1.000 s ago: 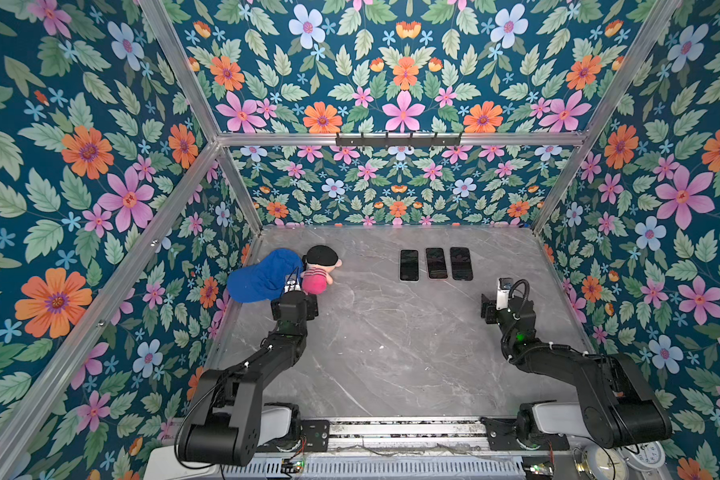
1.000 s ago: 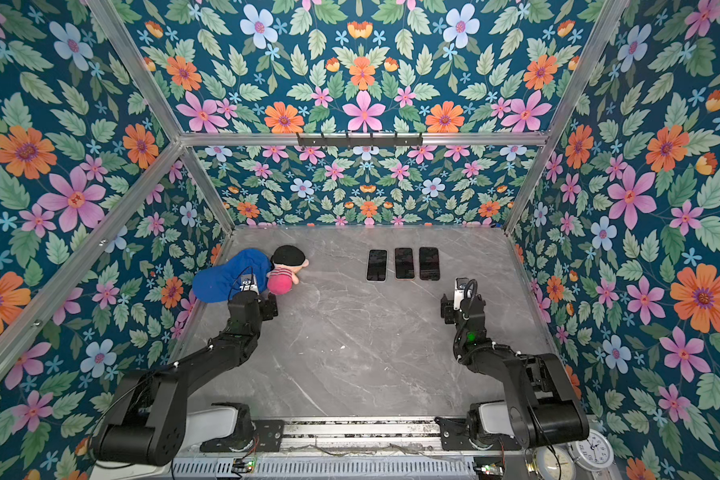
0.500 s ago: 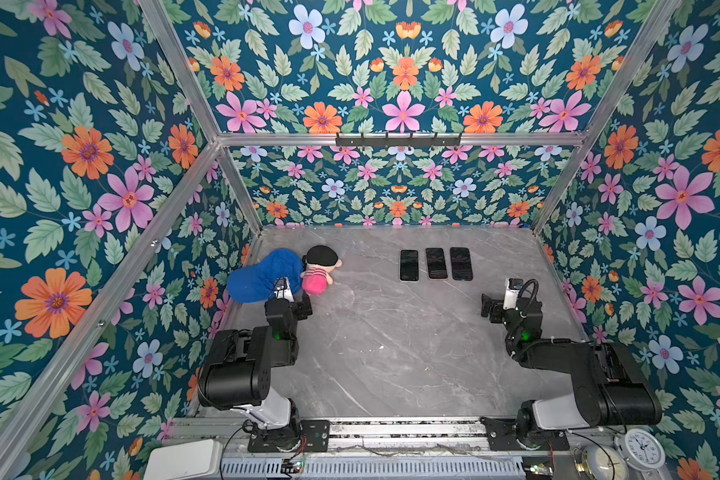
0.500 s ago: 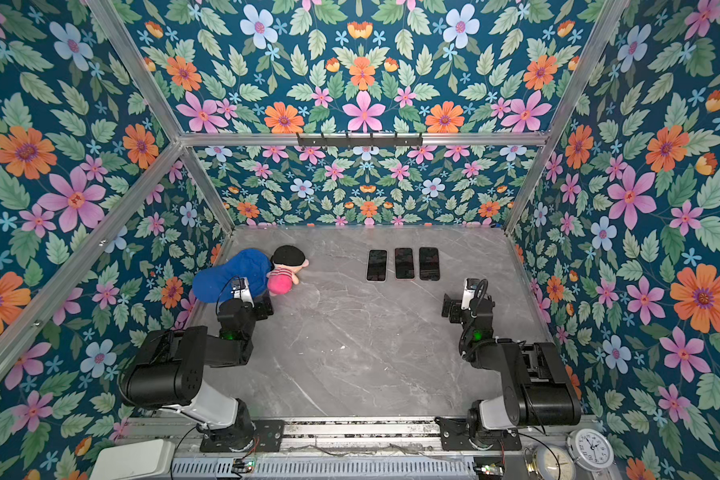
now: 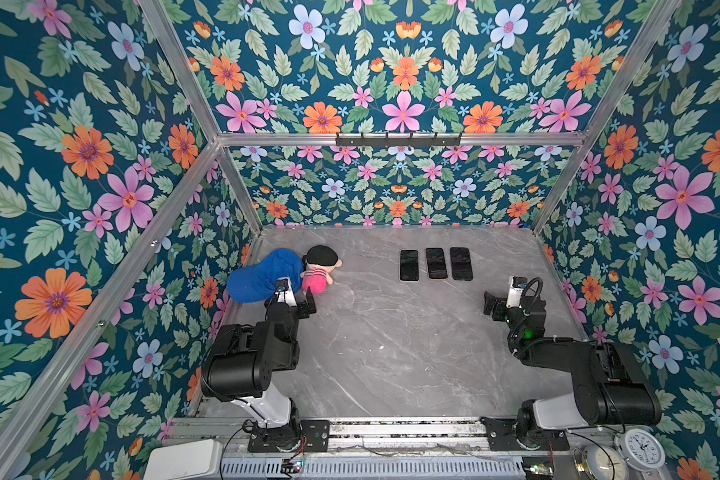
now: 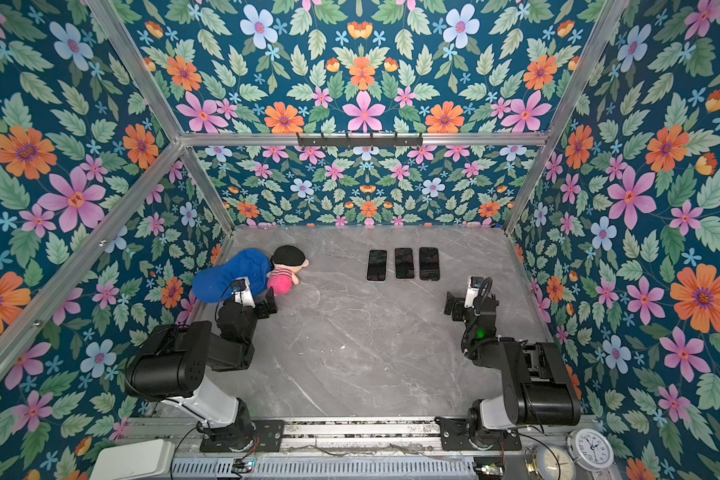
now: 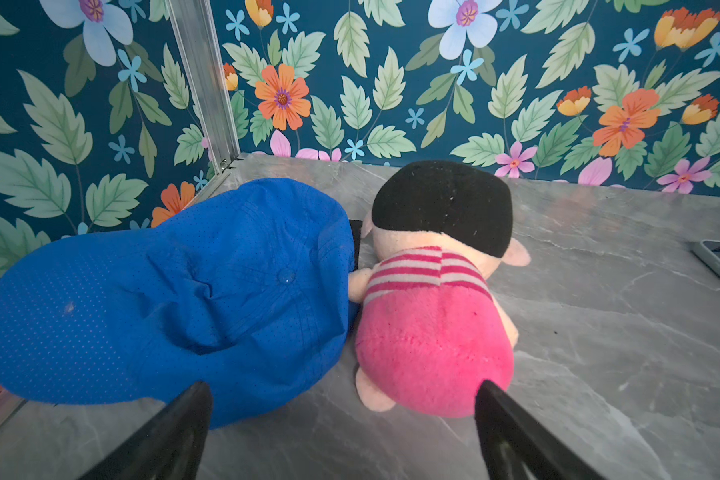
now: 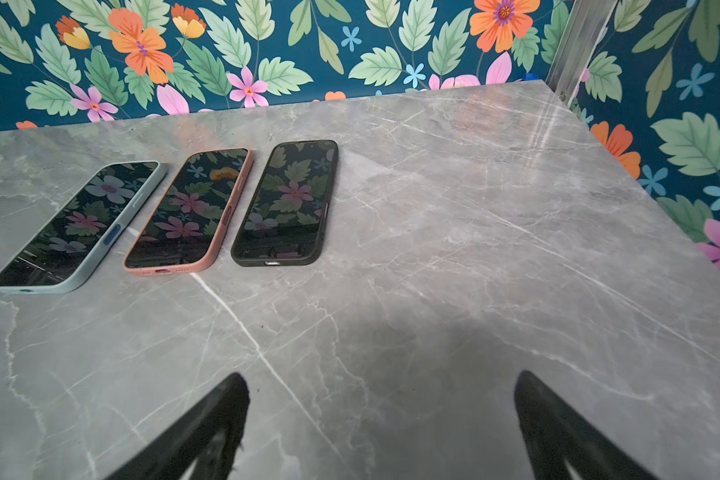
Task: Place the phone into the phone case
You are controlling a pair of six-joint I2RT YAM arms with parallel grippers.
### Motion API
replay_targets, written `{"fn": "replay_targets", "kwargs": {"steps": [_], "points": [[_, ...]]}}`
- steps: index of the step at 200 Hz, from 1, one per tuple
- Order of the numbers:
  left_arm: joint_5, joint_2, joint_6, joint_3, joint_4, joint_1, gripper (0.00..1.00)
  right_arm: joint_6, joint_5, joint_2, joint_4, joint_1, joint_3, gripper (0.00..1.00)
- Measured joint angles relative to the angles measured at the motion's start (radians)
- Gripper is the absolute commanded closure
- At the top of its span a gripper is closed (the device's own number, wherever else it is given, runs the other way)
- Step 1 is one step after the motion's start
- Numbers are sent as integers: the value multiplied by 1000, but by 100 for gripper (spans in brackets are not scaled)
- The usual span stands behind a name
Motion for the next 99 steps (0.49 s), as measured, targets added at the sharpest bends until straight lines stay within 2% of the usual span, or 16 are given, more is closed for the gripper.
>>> {"fn": "replay_targets", "kwargs": {"steps": [99], "points": [[3, -2, 8, 0, 5, -5, 0, 6, -29, 0, -7, -10, 4, 1]]}}
